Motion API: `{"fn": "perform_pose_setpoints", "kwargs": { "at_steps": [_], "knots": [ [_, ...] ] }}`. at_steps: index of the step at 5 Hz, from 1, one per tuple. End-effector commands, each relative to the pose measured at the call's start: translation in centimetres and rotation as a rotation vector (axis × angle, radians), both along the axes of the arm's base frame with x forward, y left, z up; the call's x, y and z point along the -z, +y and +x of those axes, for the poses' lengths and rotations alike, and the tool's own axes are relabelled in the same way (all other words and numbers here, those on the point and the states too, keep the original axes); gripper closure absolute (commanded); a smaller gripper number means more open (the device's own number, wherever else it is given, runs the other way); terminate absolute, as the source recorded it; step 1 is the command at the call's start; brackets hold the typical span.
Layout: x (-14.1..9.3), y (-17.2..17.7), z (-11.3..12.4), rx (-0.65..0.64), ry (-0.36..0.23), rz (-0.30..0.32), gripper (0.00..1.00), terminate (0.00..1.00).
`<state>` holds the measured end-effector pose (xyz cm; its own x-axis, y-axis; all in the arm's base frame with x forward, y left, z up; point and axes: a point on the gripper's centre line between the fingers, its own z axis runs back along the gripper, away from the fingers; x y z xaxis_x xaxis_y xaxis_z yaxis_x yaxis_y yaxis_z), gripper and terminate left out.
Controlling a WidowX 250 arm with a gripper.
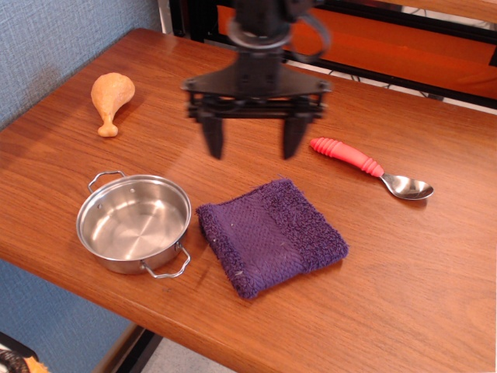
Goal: Take the silver vessel and place it on the purple cloth.
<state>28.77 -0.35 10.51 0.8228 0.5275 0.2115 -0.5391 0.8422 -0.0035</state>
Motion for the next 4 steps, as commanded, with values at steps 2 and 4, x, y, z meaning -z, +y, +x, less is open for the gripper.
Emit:
{"fn": "perform_pose_setpoints", "kwargs": {
  "at_steps": [2,4],
  "knots": [
    [2.0,4.6,-1.1,-0.500,-0.037,-0.021,0.00,0.00],
    [3.5,6.2,-1.5,-0.543,-0.005,0.013,0.00,0.00]
  ]
}}
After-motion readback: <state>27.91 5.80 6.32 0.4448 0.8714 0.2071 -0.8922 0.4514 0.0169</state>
